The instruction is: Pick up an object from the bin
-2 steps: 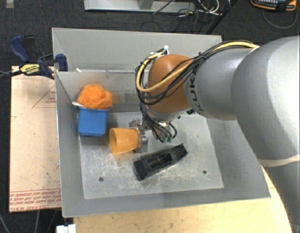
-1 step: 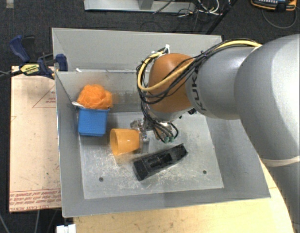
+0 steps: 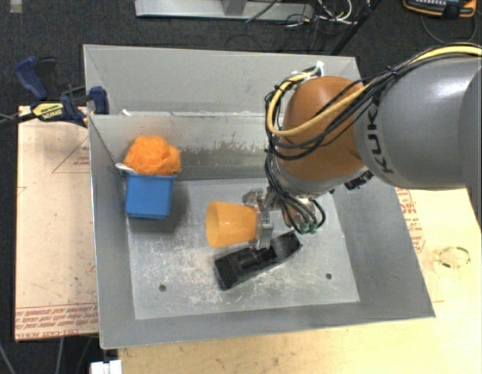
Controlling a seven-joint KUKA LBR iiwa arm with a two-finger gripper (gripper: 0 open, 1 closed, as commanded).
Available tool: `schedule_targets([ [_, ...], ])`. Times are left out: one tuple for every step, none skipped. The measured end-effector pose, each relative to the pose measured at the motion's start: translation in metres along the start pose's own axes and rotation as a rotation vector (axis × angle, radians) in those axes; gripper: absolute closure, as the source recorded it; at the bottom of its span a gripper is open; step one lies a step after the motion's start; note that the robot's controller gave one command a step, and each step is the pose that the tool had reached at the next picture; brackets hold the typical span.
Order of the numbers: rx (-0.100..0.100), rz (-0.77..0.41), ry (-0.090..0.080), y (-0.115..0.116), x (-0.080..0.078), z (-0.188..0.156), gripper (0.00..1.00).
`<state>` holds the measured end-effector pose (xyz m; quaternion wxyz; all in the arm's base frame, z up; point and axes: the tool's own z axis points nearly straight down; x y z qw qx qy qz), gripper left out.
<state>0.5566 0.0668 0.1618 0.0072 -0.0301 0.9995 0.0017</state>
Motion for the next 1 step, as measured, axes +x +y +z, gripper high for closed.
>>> schedule_targets([
  [0.0, 0.0, 0.0, 0.0001, 0.0, 0.0, 1.0],
])
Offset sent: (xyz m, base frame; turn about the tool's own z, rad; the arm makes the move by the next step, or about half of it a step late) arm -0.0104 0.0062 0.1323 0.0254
